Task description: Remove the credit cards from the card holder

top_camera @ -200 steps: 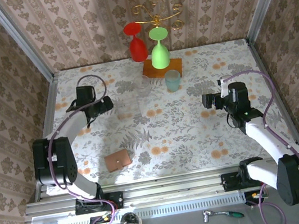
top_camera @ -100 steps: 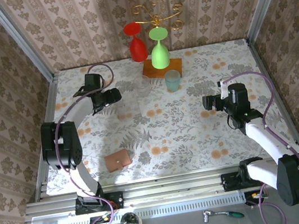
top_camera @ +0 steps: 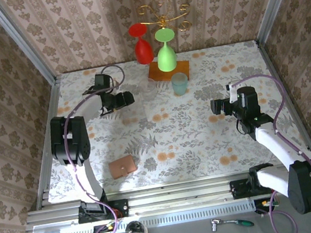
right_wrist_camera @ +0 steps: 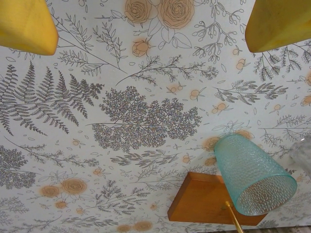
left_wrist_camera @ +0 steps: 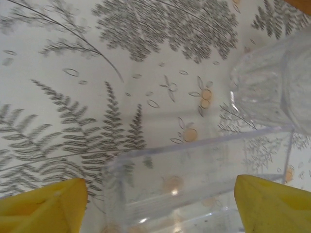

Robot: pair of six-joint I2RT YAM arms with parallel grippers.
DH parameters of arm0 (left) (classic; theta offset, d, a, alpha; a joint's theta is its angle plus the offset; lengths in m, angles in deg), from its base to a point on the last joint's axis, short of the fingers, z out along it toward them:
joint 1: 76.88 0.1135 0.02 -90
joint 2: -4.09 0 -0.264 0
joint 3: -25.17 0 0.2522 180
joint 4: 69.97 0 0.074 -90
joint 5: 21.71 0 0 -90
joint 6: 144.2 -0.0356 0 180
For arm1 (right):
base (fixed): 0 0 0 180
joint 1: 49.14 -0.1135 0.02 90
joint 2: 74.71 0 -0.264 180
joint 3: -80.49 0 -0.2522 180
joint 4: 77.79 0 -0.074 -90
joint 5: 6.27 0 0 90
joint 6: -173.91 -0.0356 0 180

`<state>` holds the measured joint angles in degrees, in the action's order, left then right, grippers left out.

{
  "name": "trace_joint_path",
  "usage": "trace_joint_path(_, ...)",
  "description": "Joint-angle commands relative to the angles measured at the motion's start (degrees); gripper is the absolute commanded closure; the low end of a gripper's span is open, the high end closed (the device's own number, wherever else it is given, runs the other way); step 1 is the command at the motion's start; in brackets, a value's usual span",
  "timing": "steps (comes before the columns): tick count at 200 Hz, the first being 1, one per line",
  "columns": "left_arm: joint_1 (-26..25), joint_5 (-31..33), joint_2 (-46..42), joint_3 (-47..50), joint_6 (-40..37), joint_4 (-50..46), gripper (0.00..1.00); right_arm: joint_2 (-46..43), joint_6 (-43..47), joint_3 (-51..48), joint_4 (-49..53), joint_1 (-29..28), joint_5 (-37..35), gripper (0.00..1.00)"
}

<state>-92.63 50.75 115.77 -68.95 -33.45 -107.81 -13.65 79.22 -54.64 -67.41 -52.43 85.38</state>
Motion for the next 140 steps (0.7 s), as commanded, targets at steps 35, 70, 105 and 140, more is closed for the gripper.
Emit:
trace_joint_path(35, -3.45, -2.68, -0.41, 0.27, -4.58, -0.58, 0.19, -1.29, 0.21, -1.04, 0.75, -0.31, -1.03, 0.0)
trace_joint_path(70, -5.09, -3.36, -1.28, 1.98, -2.47, 0.69, 0.19, -1.12, 0.12, -1.14, 0.56, -0.31, -0.97, 0.0)
trace_joint_path(105, -6.91, -3.3, -1.29, 2.99, 3.33, 0.26, 0.16, -0.94, 0.03, -0.97, 0.56, -0.31, -1.02, 0.0)
trace_joint_path(140, -8.72, -4.95, -1.38, 4.02, 9.05, 1.71, 0.16, -0.59, -0.06, -0.91, 0.92, -0.31, -1.1, 0.0)
